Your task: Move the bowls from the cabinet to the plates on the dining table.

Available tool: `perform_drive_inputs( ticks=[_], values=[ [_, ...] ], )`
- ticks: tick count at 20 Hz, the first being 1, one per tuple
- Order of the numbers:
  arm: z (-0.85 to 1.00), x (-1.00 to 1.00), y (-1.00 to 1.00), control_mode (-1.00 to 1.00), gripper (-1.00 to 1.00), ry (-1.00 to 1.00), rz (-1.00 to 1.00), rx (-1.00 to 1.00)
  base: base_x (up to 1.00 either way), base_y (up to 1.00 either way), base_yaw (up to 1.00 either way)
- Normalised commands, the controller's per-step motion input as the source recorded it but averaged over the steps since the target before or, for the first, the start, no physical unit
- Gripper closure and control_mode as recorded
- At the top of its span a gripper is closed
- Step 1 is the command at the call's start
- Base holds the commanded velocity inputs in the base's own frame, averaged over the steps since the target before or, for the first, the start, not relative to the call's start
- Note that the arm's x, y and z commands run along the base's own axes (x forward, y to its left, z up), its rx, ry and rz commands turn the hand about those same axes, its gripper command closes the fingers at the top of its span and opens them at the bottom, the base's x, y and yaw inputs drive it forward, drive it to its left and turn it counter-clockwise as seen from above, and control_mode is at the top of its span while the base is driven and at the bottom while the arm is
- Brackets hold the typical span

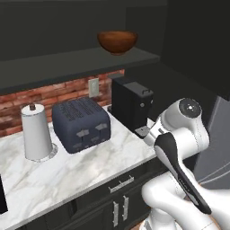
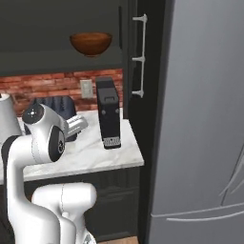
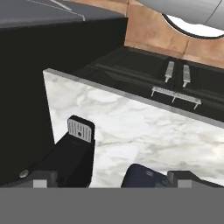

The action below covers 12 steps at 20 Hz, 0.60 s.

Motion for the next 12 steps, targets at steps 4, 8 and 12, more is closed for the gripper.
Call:
perform_drive_inputs(
  ticks=[4, 8, 12],
  values=[
    [0.00, 0.00, 0.00, 1.00, -1.00, 0.00, 0.00, 0.00, 0.41, -0.02, -0.04],
    [0.00, 0.00, 0.00, 1.00, -1.00, 0.00, 0.00, 0.00, 0.31, -0.21, -0.07],
    [0.00, 0.00, 0.00, 1.00, -1.00, 0.00, 0.00, 0.00, 0.10, -0.43, -0.05]
  ],
)
